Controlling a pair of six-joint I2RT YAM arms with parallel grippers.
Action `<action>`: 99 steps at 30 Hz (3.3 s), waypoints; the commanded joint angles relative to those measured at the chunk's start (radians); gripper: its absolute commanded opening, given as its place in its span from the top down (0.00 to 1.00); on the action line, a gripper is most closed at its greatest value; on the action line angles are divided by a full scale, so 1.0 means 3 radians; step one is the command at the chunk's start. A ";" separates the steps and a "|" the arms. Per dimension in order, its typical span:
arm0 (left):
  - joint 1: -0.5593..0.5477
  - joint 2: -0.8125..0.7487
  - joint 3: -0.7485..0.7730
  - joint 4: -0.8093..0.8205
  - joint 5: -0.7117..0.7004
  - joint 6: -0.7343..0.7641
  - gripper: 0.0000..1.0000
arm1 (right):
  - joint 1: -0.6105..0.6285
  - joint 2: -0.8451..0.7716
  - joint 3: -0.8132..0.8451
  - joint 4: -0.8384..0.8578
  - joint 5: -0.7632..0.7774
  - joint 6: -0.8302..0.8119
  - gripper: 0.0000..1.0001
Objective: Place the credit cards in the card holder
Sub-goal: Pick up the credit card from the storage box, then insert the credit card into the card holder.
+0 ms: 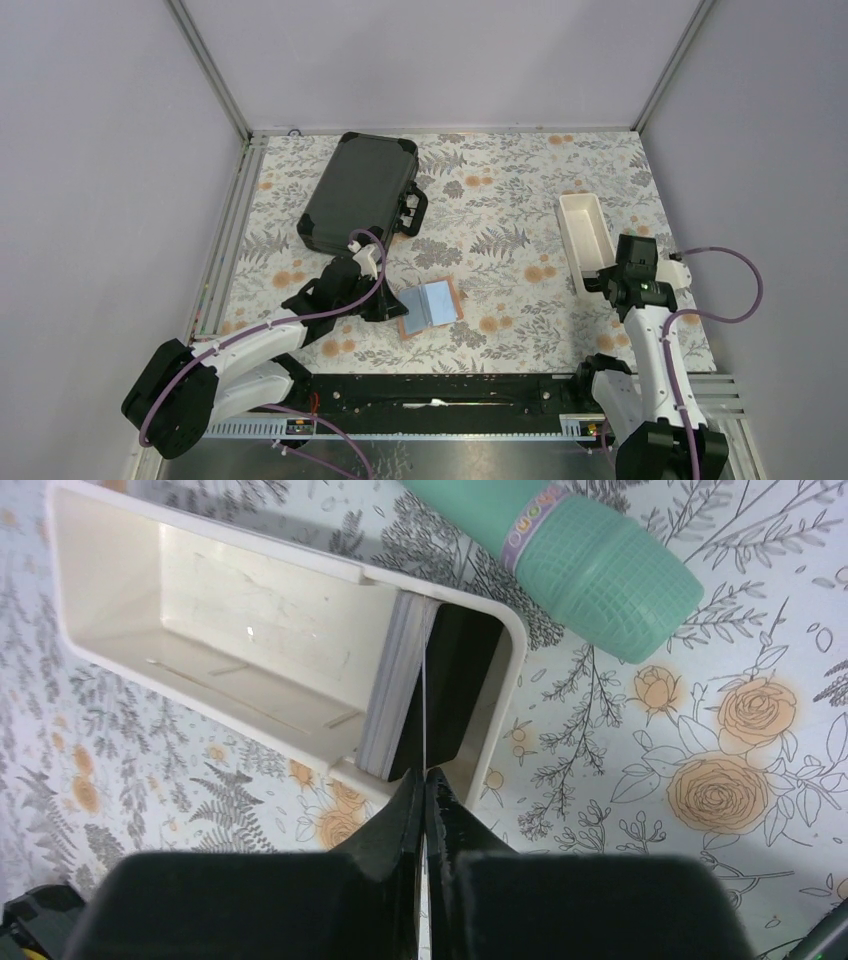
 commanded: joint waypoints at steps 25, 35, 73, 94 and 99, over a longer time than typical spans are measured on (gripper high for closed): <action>0.0036 -0.0150 -0.0243 0.0266 0.0112 -0.0094 1.00 | 0.1113 0.0054 0.0044 0.1611 -0.2302 -0.1402 1.00; 0.0072 -0.0058 -0.0229 0.0098 -0.0078 -0.0117 0.98 | 0.2139 0.0621 -0.0391 0.3058 -0.2655 -0.1319 1.00; 0.0261 0.0347 -0.0093 -0.0101 -0.0194 0.0023 0.60 | 0.2936 0.2253 -0.0541 0.4310 -0.2781 -0.1079 1.00; 0.0277 0.0447 -0.0059 -0.0214 -0.0261 0.0089 0.79 | 0.2998 0.2697 -0.0521 0.4715 -0.2829 -0.0781 1.00; 0.0282 0.0469 -0.0046 -0.0209 -0.0247 0.0100 0.79 | 0.3001 0.2765 -0.0490 0.4646 -0.2855 -0.0839 1.00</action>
